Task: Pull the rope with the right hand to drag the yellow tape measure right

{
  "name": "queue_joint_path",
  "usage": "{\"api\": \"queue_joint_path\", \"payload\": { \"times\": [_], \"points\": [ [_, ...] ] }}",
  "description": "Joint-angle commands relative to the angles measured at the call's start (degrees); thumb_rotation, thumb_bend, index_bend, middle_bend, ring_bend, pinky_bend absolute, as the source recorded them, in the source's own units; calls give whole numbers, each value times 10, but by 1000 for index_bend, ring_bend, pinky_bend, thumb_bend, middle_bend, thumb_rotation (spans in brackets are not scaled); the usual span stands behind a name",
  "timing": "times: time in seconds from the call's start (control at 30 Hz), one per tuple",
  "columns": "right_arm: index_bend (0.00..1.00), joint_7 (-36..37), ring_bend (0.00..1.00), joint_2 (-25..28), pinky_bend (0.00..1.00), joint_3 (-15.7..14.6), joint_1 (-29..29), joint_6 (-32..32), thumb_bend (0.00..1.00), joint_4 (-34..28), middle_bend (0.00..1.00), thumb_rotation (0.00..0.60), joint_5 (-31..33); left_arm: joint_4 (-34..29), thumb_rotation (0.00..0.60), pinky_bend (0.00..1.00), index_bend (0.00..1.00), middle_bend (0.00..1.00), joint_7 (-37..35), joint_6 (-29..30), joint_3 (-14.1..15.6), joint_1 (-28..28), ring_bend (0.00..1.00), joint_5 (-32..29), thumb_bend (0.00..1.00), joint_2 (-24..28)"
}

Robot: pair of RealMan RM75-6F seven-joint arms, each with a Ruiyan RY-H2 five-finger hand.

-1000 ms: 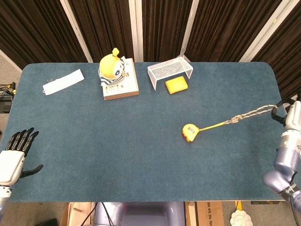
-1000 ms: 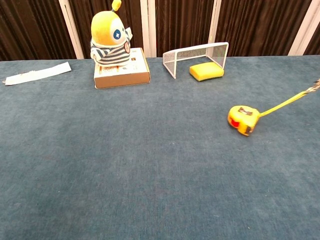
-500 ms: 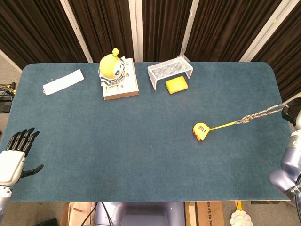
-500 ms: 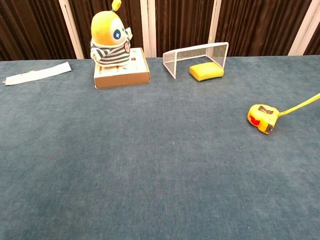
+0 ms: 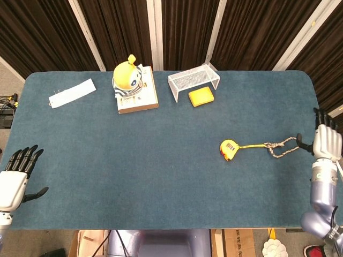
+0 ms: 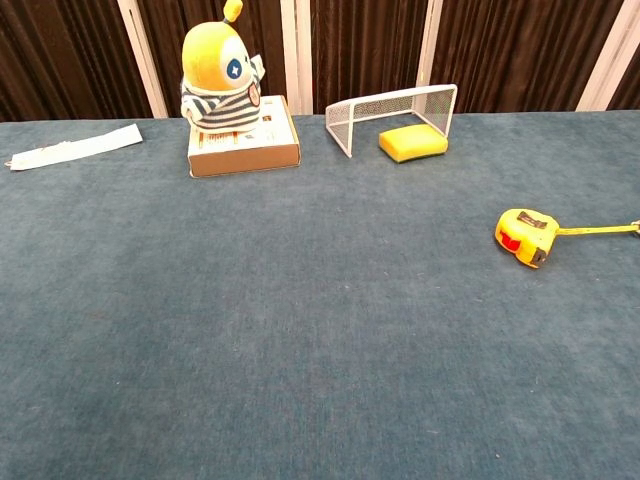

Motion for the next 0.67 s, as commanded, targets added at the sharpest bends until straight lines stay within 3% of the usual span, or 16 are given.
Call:
{"api": "queue_joint_path", "payload": {
  "times": [0.03,0.13,0.37,0.47,0.67],
  "points": [
    [0,23,0,25,0,-49,-41,50,359,-82,0,600,-103,2,600,0,0,0,3,2,1,0,0,3,0,0],
    [0,25,0,32,0,-95,-76,102,285,-122,0,600,-190,5,600,0,0,0,6,3,2,0,0,7,0,-1],
    [0,29,0,42,0,-186,-135,185,268,-146,0,600,-351,13,600,0,0,0,15,9,3,1,0,14,0,-2],
    [0,19,0,41,0,-206,-151,212,265,-118,0,600,-393,15,600,0,0,0,17,9,3,1,0,14,0,-2],
    [0,21,0,36,0,-215,-163,223,265,-85,0,600,-407,16,600,0,0,0,16,12,2,2,0,14,0,-2]
  ]
}}
